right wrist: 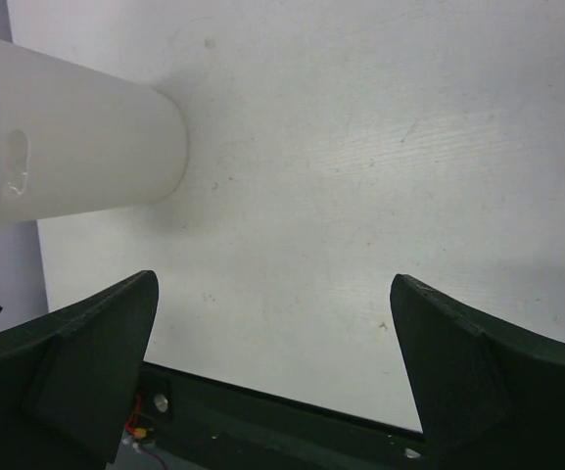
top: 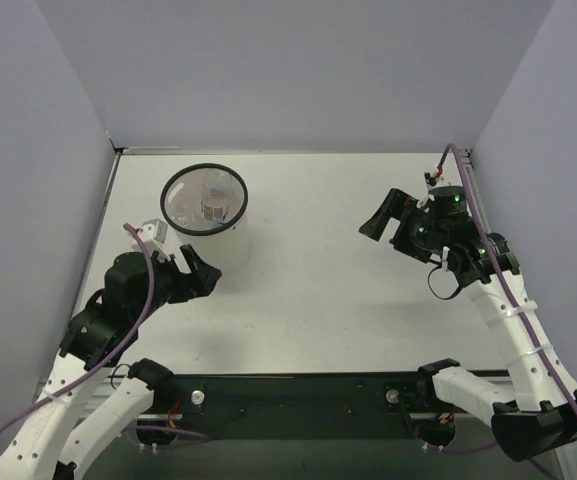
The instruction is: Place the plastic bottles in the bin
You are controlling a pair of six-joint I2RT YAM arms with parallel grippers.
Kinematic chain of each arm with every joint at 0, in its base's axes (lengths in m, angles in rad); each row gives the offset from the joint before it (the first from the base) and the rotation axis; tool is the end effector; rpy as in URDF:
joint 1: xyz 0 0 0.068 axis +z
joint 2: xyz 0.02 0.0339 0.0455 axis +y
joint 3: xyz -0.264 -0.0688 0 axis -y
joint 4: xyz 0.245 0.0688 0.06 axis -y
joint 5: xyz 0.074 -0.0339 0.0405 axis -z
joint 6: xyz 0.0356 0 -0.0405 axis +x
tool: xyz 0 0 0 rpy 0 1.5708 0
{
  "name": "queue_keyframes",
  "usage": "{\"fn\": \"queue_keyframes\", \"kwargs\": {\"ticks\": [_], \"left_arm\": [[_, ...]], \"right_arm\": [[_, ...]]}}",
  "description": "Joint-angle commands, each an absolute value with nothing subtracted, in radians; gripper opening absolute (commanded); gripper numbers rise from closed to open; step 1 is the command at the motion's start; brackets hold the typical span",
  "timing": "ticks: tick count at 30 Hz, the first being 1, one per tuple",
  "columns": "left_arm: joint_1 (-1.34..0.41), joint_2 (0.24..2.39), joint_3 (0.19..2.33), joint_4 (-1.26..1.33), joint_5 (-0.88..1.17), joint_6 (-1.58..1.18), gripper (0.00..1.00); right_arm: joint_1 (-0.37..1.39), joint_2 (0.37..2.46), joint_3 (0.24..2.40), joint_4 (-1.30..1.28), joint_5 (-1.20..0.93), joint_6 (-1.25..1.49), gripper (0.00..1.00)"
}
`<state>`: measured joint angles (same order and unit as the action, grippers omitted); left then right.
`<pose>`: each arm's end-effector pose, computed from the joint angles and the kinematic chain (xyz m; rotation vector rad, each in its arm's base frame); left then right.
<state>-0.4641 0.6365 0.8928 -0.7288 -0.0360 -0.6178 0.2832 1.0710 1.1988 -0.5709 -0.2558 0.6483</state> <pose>0.1142 -0.0557 0.3407 -0.1846 2.0957 -0.6304 0.2153 0.0720 0.3895 0.2129 2.0923 0.8361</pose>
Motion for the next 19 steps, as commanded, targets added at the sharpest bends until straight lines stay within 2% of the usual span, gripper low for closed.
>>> {"fn": "queue_keyframes", "kwargs": {"ticks": [1, 6, 19], "left_arm": [[-0.469, 0.516, 0.81, -0.646, -0.044, -0.651, 0.96], [-0.469, 0.445, 0.746, -0.609, -0.075, -0.63, 0.96], [-0.469, 0.417, 0.709, -0.589, -0.06, -0.635, 0.96]], "right_arm": [[0.287, 1.0, 1.128, -0.604, -0.187, 0.571, 1.0], [0.288, 0.916, 1.016, -0.575, -0.186, 0.598, 1.0], [0.287, 0.848, 0.985, -0.563, -0.167, 0.594, 1.0]]}}
